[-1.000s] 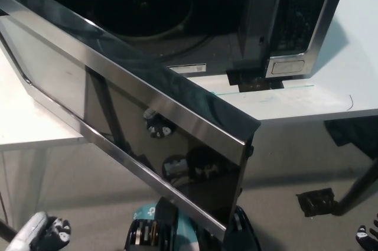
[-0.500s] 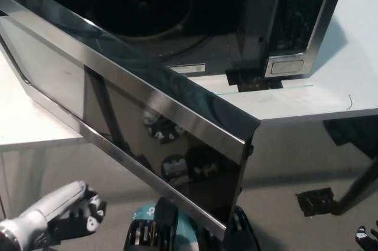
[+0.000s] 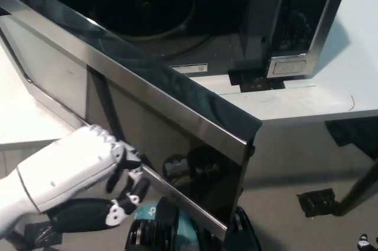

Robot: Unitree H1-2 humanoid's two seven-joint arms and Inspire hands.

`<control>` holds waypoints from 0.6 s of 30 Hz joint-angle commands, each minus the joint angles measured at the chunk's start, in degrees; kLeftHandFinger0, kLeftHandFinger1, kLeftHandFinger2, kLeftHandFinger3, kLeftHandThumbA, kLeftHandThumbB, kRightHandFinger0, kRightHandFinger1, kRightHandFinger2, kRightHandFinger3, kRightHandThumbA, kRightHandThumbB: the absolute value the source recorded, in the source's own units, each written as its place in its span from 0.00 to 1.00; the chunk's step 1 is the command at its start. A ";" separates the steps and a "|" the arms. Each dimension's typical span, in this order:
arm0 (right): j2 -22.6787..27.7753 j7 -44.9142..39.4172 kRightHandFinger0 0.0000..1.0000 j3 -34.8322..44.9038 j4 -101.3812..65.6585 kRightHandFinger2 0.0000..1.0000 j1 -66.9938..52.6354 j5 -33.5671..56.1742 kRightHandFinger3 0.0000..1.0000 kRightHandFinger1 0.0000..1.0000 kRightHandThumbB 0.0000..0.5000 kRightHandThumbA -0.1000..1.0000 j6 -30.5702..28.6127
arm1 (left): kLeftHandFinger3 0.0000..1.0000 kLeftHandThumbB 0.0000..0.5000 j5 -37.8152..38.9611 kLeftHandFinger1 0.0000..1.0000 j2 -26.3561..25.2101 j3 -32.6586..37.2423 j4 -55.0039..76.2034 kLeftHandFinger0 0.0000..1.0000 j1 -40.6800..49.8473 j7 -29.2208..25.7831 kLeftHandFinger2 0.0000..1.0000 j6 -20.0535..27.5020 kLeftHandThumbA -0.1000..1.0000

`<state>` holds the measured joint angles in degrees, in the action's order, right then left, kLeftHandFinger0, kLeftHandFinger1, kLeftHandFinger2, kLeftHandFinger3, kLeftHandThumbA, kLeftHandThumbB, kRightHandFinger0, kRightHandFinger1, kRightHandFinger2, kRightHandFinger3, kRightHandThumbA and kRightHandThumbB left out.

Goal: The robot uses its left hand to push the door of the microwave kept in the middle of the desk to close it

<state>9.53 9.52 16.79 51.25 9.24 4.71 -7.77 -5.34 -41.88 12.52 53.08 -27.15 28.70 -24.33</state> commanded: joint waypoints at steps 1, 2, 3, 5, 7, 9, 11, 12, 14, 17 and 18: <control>0.24 -0.42 1.00 0.84 -0.28 1.00 -0.21 2.12 1.00 1.00 0.01 0.43 -1.66 | 0.37 0.31 -5.93 0.16 2.57 2.32 -1.59 0.04 -3.31 1.55 0.31 -0.10 0.02; 0.25 -0.39 1.00 0.87 -0.34 1.00 -0.23 2.27 1.00 1.00 0.02 0.42 -1.57 | 0.36 0.33 -6.25 0.16 2.89 2.45 -1.89 0.04 -3.46 1.65 0.31 0.12 0.00; 0.25 -0.30 1.00 0.63 -0.59 1.00 -0.33 2.08 1.00 1.00 0.00 0.42 -1.43 | 0.37 0.31 -6.63 0.17 3.54 2.92 -3.35 0.05 -3.85 1.64 0.31 1.02 0.00; 0.55 -0.36 1.00 0.11 0.38 1.00 -0.08 1.65 1.00 1.00 0.00 0.43 -2.12 | 0.38 0.33 -9.09 0.17 4.61 4.59 -7.03 0.06 -5.34 2.02 0.31 1.90 0.00; 0.53 -0.27 1.00 0.05 0.54 1.00 -0.16 1.66 1.00 1.00 0.00 0.43 -2.06 | 0.38 0.32 -10.85 0.15 4.81 5.74 -9.10 0.05 -6.29 2.76 0.30 2.09 0.01; 0.54 -0.49 1.00 -0.19 -0.14 1.00 -0.66 1.49 1.00 1.00 0.00 0.45 -2.10 | 0.36 0.35 -11.94 0.10 5.49 6.64 -12.89 0.00 -6.92 2.54 0.27 3.68 0.00; 0.55 -0.07 1.00 -0.43 -0.72 1.00 -0.86 1.14 1.00 1.00 0.00 0.46 -1.49 | 0.34 0.38 -12.81 0.08 6.61 7.41 -17.24 0.00 -7.43 1.83 0.25 5.30 0.00; 0.57 0.15 1.00 -0.48 -0.48 1.00 -0.69 1.04 1.00 1.00 0.02 0.46 -1.39 | 0.34 0.37 -13.05 0.08 6.87 7.52 -19.14 0.00 -7.40 1.53 0.25 6.37 0.00; 0.57 -0.02 1.00 -0.29 -0.29 1.00 -0.54 1.46 1.00 1.00 0.01 0.44 -1.57 | 0.36 0.34 -14.06 0.12 7.36 8.46 -23.96 0.04 -8.02 1.58 0.26 8.16 0.00; 0.55 -0.70 1.00 0.11 0.16 1.00 -0.48 2.31 1.00 1.00 0.00 0.43 -1.76 | 0.35 0.31 -16.53 0.10 8.00 9.70 -28.61 0.02 -9.02 1.32 0.24 9.77 0.00; 0.44 -0.65 1.00 0.36 0.27 1.00 -0.47 2.66 1.00 1.00 0.02 0.42 -1.71 | 0.34 0.28 -16.91 0.09 8.36 9.82 -31.55 0.01 -9.43 0.50 0.23 11.66 0.00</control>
<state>9.45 9.33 16.67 51.74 8.34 5.93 -7.80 -17.61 -33.78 21.98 25.58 -33.64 30.38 -18.63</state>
